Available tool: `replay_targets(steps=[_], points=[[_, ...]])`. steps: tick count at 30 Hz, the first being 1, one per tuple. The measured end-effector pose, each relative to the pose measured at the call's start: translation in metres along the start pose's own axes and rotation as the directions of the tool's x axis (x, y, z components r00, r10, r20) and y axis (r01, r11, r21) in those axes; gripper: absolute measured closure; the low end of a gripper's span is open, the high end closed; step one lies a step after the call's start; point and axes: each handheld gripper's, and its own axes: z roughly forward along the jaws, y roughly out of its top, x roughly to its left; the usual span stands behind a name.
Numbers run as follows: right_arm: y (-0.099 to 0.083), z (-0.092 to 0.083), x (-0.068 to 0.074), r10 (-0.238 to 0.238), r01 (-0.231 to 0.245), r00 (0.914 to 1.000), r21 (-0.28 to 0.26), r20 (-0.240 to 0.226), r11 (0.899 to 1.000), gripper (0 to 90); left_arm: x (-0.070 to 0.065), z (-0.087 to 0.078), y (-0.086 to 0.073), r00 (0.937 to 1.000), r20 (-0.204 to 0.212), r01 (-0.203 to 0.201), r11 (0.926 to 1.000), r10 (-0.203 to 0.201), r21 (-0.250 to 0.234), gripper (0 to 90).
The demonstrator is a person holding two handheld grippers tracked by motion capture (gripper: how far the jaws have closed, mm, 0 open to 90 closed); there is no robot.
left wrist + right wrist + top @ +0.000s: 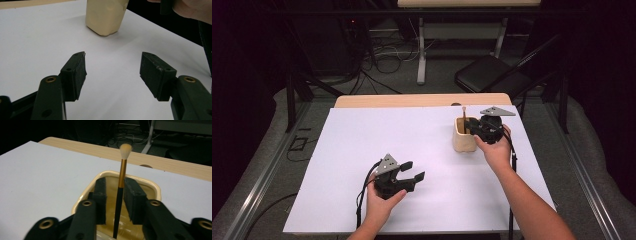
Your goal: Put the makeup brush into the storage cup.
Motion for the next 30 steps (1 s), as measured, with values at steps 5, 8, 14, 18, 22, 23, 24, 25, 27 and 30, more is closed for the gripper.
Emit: replay_targets(steps=[5, 8, 14, 18, 22, 23, 24, 25, 27, 30], points=[[0.000, 0.001, 0.001, -0.006, 0.006, 1.0000, -0.008, -0.004, 1.000, 53.5, 0.001, 0.000, 0.000, 1.0000, -0.001, 0.001, 1.0000, -0.001, -0.003, 37.7], [0.001, 0.000, 0.002, -0.009, 0.009, 1.0000, -0.001, 0.001, 1.000, 48.7, 0.001, 0.001, 0.000, 1.0000, -0.001, 0.005, 1.0000, -0.005, -0.002, 37.7], [0.002, -0.002, 0.005, -0.027, 0.027, 0.9996, -0.004, 0.002, 1.000, 44.5, 0.000, 0.002, 0.000, 1.0000, -0.001, 0.003, 1.0000, -0.003, -0.001, 37.7], [0.002, -0.003, 0.006, -0.032, 0.032, 0.9995, -0.012, -0.001, 0.999, 42.9, 0.000, 0.002, 0.000, 1.0000, -0.002, 0.003, 1.0000, -0.003, -0.003, 37.7], [0.003, -0.004, 0.007, -0.033, 0.033, 0.9994, -0.013, -0.004, 0.999, 42.4, 0.000, 0.001, 0.000, 1.0000, -0.001, 0.006, 1.0000, -0.006, -0.002, 37.7], [0.003, -0.004, 0.008, -0.034, 0.034, 0.9994, -0.014, -0.009, 0.999, 42.3, 0.001, 0.001, 0.000, 1.0000, -0.002, 0.006, 1.0000, -0.006, -0.004, 37.7], [0.003, -0.005, 0.008, -0.033, 0.033, 0.9994, -0.013, -0.012, 0.999, 42.3, 0.001, 0.001, 0.000, 1.0000, -0.002, 0.004, 1.0000, -0.004, -0.003, 37.7], [0.003, -0.005, 0.009, -0.036, 0.036, 0.9993, -0.014, -0.013, 0.999, 42.2, 0.001, 0.001, 0.000, 1.0000, -0.002, 0.005, 1.0000, -0.005, -0.004, 37.7], [0.003, -0.006, 0.010, -0.044, 0.044, 0.9989, -0.014, -0.017, 0.999, 42.2, 0.001, 0.001, 0.000, 1.0000, -0.002, 0.008, 0.9999, -0.008, -0.007, 37.7], [0.004, -0.008, 0.011, -0.050, 0.049, 0.9985, -0.017, -0.024, 0.999, 42.0, 0.001, 0.000, 0.000, 1.0000, -0.004, 0.008, 0.9999, -0.008, -0.009, 37.7]])
